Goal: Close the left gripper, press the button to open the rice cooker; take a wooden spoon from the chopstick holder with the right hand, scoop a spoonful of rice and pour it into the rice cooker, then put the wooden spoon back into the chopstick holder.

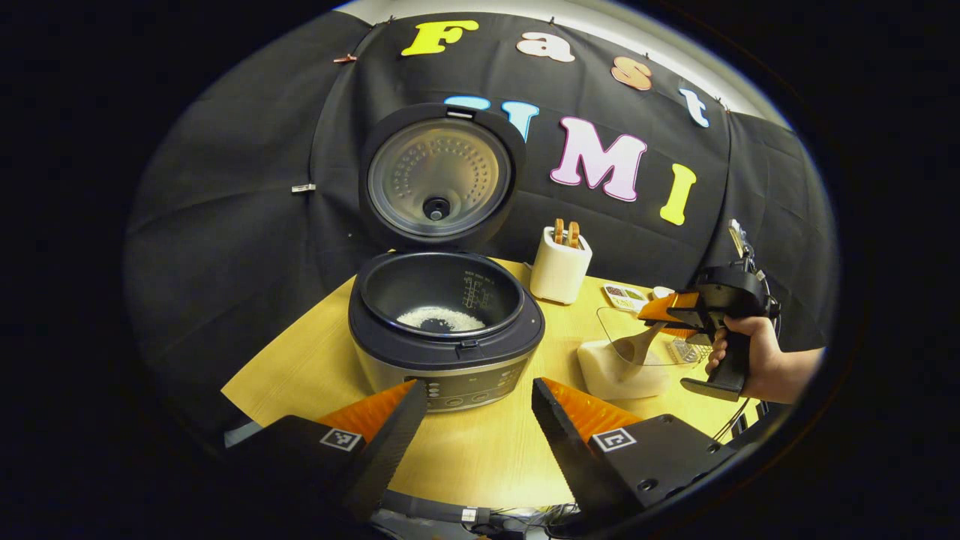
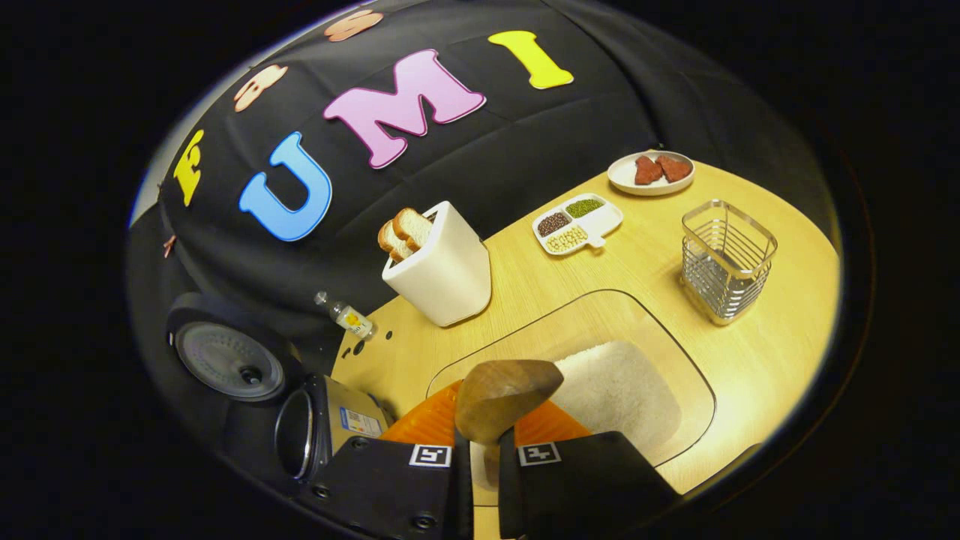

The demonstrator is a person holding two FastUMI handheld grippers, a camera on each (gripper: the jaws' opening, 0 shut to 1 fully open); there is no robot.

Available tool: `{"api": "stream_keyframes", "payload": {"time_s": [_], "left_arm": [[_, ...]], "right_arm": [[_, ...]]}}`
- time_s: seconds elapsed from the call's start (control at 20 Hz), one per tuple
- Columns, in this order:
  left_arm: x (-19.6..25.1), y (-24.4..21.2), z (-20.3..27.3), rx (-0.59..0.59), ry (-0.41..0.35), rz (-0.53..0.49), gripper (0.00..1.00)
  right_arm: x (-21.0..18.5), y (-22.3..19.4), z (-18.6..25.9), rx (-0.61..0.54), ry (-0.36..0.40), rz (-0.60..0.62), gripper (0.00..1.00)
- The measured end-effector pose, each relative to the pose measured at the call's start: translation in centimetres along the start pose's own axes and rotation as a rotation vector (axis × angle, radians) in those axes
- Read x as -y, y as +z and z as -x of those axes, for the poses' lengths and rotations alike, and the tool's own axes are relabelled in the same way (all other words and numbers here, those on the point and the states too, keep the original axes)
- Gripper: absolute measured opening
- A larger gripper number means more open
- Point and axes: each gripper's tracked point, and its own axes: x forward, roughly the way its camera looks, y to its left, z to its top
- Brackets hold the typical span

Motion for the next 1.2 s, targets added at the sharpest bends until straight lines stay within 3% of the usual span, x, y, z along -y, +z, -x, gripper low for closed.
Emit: {"api": "stream_keyframes", "payload": {"time_s": [0.25, 0.75, 0.95, 1.2], "left_arm": [[0.1, 0.5, -0.1, 0.013, -0.005, -0.007, 0.96], [1.0, 1.5, 0.2, 0.036, -0.013, -0.021, 0.96], [1.0, 1.6, 0.5, 0.042, -0.008, -0.021, 0.96], [0.8, 1.4, 1.2, 0.051, 0.001, -0.024, 0.96]], "right_arm": [[0.6, 0.8, 0.9, -0.003, 0.016, -0.094, 0.18], [6.1, 5.0, 3.1, 0.062, -0.034, -0.413, 0.17], [5.3, 6.1, 4.0, 0.066, -0.006, -0.463, 0.17], [1.1, 7.3, 4.8, 0.062, 0.072, -0.444, 0.17]]}}
